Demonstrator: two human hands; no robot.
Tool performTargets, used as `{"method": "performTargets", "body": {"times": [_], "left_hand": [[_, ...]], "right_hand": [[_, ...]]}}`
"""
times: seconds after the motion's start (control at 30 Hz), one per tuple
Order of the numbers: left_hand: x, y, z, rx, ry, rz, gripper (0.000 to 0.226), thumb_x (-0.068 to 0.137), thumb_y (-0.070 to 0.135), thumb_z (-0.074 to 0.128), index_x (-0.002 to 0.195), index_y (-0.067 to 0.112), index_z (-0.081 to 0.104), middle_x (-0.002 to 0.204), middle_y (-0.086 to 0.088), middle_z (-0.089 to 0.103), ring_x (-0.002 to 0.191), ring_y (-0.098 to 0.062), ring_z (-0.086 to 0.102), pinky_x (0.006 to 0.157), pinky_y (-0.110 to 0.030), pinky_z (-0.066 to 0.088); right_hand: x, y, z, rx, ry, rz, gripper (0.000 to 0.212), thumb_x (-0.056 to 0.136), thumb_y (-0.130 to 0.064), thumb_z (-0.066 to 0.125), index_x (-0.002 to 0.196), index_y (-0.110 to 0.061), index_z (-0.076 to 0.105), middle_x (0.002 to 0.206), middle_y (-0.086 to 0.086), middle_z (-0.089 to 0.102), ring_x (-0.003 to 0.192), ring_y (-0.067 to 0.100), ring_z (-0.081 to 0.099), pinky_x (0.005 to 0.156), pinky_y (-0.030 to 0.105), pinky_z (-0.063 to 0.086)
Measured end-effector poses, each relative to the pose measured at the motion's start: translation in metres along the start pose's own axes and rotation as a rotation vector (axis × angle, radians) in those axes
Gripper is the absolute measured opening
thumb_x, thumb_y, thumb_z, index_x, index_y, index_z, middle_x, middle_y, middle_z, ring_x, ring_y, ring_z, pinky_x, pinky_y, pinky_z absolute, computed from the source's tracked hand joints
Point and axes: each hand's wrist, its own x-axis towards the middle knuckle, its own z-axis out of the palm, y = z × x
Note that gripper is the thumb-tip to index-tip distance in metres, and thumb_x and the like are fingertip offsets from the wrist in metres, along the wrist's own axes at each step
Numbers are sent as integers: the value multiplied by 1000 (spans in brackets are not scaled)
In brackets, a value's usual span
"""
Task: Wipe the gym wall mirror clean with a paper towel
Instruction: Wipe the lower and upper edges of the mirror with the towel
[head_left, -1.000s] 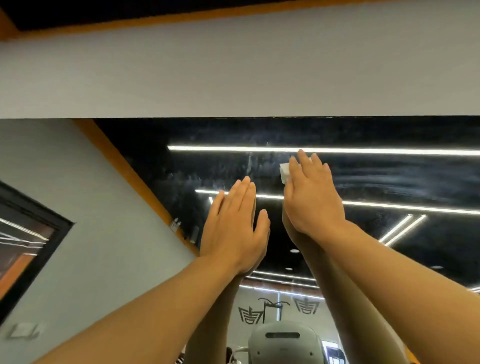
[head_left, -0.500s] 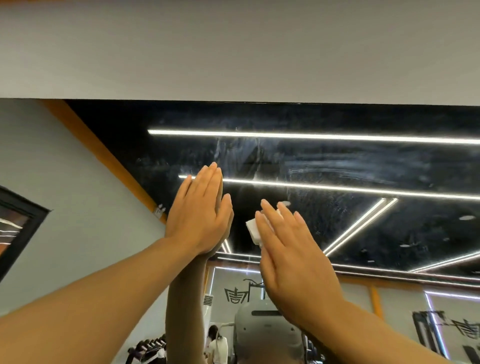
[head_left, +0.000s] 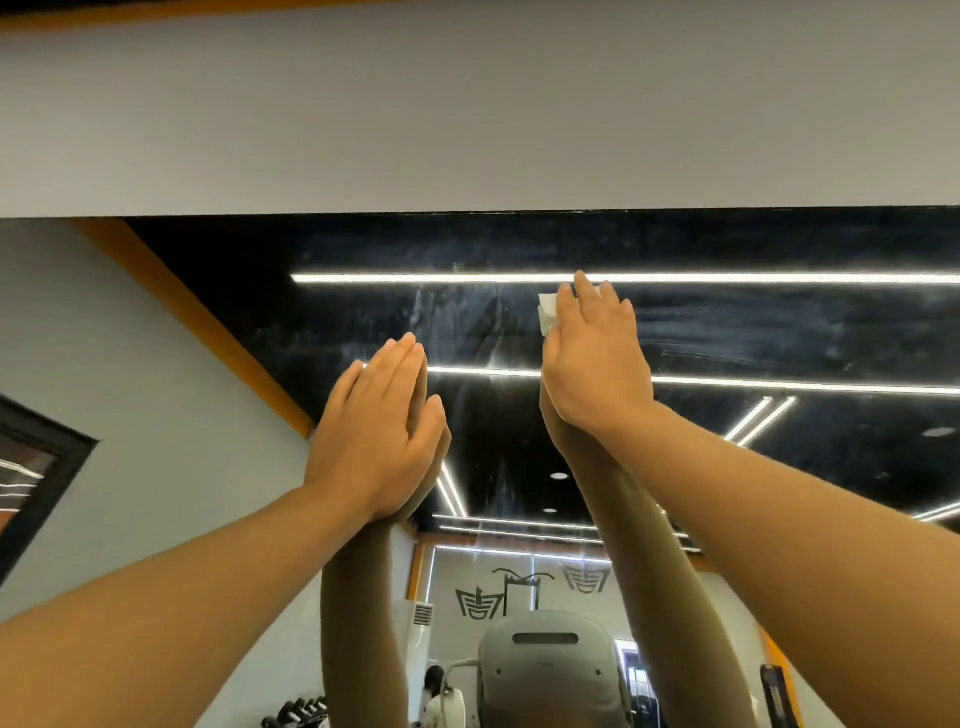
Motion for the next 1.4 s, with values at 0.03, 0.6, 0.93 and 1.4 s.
{"method": "performTargets", "body": {"times": [0.03,0.6,0.93,1.4], "left_hand": [[0,0,0,5,1,2,78,90,60,13,157,23,29,164,8,25,152,-9,17,118,-21,-1],[-2,7,-5,78,-41,9,67,97,45,25,156,12,31,162,-5,30,152,-22,23,121,-36,10],[-4,6,-2,67,-20,-13,68,97,47,25,156,15,29,163,-3,28,152,-20,20,120,-30,6],[-7,16,-4,161,-20,-48,70,98,43,14,155,7,31,162,-8,31,151,-23,24,123,-38,14]], "right_hand": [[-10,1,-1,18,9,-10,53,108,-21,28,158,-7,16,167,9,8,154,29,2,124,41,-3],[-151,58,-11,-107,-19,-345,53,101,-29,33,148,-8,45,156,11,39,145,30,35,122,42,21],[-12,65,-26,-125,-76,46,55,108,-24,27,159,-10,11,167,9,4,153,32,0,123,43,-1],[-180,98,-26,-14,23,-179,53,103,-31,30,152,-11,36,159,7,34,149,24,21,119,38,12]]}}
